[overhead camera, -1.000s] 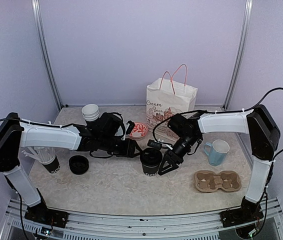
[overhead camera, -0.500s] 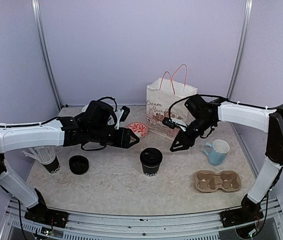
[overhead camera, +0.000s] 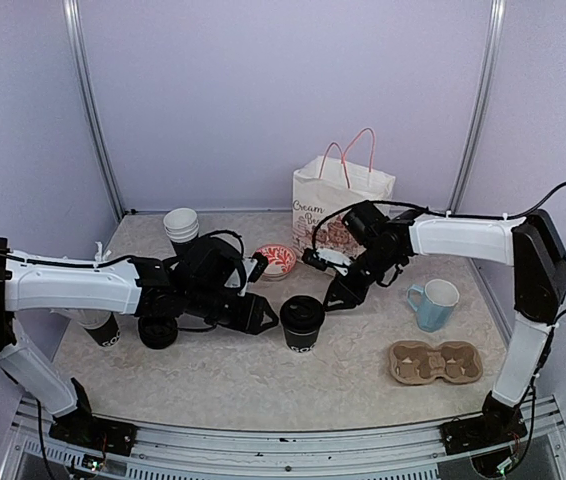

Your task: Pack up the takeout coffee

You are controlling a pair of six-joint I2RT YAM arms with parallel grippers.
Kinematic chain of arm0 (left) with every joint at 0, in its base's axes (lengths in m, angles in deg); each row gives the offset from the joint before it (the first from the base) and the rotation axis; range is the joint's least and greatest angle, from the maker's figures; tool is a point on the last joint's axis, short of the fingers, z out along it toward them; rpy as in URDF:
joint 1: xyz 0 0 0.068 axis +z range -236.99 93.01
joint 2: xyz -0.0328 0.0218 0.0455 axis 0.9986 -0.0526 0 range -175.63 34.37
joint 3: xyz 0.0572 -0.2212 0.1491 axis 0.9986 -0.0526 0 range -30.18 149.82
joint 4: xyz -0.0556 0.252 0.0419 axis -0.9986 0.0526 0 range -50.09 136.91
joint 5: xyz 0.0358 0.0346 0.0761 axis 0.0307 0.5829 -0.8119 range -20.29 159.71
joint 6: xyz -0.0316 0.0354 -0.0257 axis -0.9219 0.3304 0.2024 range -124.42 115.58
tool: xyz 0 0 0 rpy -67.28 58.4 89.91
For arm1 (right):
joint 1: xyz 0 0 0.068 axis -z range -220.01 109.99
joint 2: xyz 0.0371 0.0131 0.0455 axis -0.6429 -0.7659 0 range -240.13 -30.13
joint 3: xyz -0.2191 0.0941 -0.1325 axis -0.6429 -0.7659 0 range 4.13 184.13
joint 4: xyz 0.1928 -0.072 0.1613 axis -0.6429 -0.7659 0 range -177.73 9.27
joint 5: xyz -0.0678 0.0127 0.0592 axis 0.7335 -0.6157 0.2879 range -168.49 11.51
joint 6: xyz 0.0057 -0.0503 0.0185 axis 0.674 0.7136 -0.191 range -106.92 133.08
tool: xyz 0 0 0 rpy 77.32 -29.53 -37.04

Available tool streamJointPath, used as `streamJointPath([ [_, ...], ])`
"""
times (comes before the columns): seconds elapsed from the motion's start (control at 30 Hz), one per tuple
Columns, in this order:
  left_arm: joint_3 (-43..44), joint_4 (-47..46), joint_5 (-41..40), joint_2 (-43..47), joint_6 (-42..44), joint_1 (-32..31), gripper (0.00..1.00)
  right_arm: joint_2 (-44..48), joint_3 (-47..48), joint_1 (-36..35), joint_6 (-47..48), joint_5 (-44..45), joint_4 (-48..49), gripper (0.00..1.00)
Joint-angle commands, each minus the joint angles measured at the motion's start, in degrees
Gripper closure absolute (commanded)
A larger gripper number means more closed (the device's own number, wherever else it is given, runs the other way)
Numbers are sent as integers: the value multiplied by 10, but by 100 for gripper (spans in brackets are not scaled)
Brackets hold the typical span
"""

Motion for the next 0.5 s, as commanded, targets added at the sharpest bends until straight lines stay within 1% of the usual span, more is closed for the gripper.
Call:
streamJointPath([
  [0.0, -10, 42, -53, 2, -31, 10, 57, 6, -7, -38, -2, -17, -3, 65],
  [0.1, -31, 54, -82, 24, -47, 30, 57, 17, -15, -60, 6, -41, -11, 64],
  [0.23, -73, 31, -67, 66, -65, 64, 57, 17, -10, -79, 10, -60, -29, 63],
  [0.3, -77, 23, -62, 75, -64, 64, 57, 16, -12, -79, 10, -54, -31, 63],
  [0.33, -76, 19, -42, 75, -63, 64, 57, 15, -14, -79, 12, -53, -33, 63],
  [0.47, -74, 5, -28, 70, -63, 50, 54, 18, -21, -79, 25, -76, -47, 63],
])
